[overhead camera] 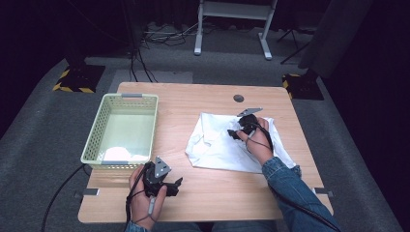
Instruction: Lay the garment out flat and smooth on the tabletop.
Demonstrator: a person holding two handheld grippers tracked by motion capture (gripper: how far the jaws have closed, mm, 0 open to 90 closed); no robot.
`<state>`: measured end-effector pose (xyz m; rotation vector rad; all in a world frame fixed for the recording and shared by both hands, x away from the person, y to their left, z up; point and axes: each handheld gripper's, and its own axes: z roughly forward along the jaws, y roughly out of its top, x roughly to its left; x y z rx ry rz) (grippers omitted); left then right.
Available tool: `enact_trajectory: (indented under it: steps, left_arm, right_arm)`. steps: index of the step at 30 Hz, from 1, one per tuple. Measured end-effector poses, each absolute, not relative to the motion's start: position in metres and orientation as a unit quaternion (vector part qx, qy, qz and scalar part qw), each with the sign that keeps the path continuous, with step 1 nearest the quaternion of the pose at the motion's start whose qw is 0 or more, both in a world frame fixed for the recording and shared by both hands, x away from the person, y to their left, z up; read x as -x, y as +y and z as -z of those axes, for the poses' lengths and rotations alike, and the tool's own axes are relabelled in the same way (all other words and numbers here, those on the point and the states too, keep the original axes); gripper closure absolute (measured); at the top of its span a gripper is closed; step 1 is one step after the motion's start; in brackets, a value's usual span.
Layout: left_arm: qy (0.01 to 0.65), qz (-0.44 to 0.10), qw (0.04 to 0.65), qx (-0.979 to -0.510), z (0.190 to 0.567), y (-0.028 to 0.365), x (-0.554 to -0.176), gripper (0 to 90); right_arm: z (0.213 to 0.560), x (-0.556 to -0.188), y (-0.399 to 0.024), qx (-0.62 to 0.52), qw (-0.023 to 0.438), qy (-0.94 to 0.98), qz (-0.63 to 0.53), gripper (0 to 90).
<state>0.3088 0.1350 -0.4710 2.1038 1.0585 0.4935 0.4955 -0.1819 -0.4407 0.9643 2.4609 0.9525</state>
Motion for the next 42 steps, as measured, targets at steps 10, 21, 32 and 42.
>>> enact_trajectory:
  steps: [10, 21, 32, 42]
  left_arm:
    - [0.406, -0.194, 0.357, -0.819, 0.473, 0.137, -0.306, 15.4]
    - [0.401, -0.178, 0.367, -0.821, 0.475, 0.128, -0.316, 15.4]
    - [0.394, -0.173, 0.377, -0.82, 0.469, 0.125, -0.321, 15.4]
    - [0.378, -0.174, 0.381, -0.826, 0.464, 0.124, -0.309, 15.4]
  right_arm:
    - [0.451, -0.505, -0.186, -0.354, 0.171, 0.859, -0.328, 79.2]
    - [0.449, -0.499, -0.21, -0.335, 0.152, 0.864, -0.345, 85.3]
    - [0.417, -0.463, -0.222, -0.303, 0.151, 0.864, -0.373, 85.3]
    - [0.393, -0.417, -0.226, -0.264, 0.164, 0.872, -0.378, 85.2]
